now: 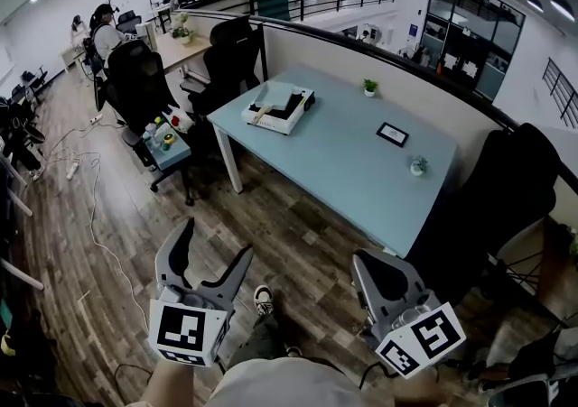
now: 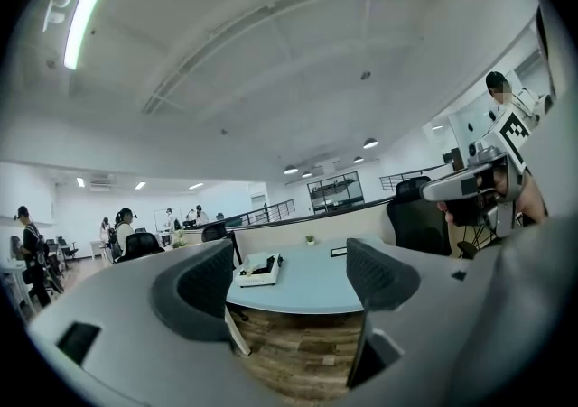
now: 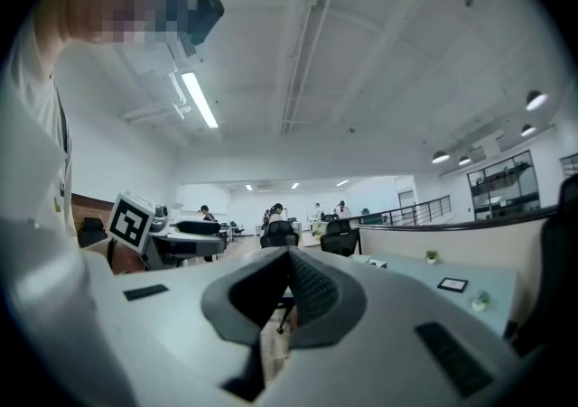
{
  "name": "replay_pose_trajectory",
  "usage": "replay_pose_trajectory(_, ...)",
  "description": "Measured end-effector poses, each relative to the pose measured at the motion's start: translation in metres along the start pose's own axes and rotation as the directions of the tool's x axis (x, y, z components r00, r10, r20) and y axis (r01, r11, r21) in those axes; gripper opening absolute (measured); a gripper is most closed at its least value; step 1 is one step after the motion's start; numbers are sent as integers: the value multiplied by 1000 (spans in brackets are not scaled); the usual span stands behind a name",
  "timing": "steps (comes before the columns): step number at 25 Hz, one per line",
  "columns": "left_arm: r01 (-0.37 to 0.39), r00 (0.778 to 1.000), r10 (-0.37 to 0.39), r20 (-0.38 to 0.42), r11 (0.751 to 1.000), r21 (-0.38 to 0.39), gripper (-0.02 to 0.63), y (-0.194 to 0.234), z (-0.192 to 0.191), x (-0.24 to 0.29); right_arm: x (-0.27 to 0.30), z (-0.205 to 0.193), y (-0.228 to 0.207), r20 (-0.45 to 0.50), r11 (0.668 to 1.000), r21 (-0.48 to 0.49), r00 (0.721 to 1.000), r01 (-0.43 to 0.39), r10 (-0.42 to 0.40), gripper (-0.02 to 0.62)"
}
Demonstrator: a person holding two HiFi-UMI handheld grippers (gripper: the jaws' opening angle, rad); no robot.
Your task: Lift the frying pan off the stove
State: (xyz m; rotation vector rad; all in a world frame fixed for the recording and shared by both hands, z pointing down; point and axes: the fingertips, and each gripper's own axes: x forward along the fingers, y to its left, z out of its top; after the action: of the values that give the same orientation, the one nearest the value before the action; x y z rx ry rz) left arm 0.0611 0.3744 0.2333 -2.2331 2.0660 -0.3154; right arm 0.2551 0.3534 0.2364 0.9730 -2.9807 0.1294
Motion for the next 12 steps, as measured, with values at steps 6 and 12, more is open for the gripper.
replay_pose_trajectory(6, 12, 1000, -12, -3, 1000, 4, 380, 8, -4, 24, 22, 0, -12, -2, 1000, -8, 1000, 1, -1, 5)
replay_pose_trajectory(12, 12, 1000, -12, -28, 1000, 0, 379, 28, -16, 60, 56, -7, -29, -22, 1000, -1, 1000, 6, -6, 5)
